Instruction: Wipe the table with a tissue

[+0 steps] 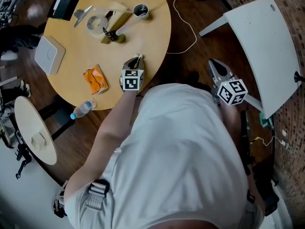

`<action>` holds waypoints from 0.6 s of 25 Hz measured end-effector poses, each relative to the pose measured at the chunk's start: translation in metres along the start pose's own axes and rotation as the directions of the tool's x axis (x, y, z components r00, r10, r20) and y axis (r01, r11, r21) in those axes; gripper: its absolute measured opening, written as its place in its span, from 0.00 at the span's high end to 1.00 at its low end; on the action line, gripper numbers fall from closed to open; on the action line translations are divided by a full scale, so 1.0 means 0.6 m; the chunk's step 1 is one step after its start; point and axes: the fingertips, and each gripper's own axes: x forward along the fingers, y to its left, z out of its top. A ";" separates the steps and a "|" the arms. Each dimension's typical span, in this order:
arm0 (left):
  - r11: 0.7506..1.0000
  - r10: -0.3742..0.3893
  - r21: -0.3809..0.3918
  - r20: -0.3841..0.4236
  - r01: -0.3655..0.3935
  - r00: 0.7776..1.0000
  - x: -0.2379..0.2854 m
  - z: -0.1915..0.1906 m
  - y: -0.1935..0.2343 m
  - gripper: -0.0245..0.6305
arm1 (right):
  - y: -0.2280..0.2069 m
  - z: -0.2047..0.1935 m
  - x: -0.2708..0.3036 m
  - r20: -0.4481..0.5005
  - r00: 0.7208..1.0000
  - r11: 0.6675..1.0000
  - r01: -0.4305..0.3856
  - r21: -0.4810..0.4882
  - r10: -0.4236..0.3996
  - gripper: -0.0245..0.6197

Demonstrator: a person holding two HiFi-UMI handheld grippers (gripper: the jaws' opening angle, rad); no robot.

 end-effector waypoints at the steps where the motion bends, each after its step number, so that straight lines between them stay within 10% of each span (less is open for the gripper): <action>1: 1.000 -0.021 0.002 0.022 0.021 1.000 -0.005 0.014 -0.012 0.92 | -0.001 0.001 -0.003 0.001 1.000 1.000 0.005 0.002 -0.005 0.95; 8: 0.978 -0.200 0.085 0.143 0.190 0.969 -0.018 0.096 -0.107 0.92 | -0.012 0.001 -0.009 0.044 0.997 0.998 0.056 0.015 -0.056 0.95; 15: 0.888 -0.448 0.192 0.151 0.418 0.881 -0.013 0.168 -0.286 0.92 | -0.061 0.002 -0.073 0.069 0.985 0.986 0.154 0.059 -0.158 0.95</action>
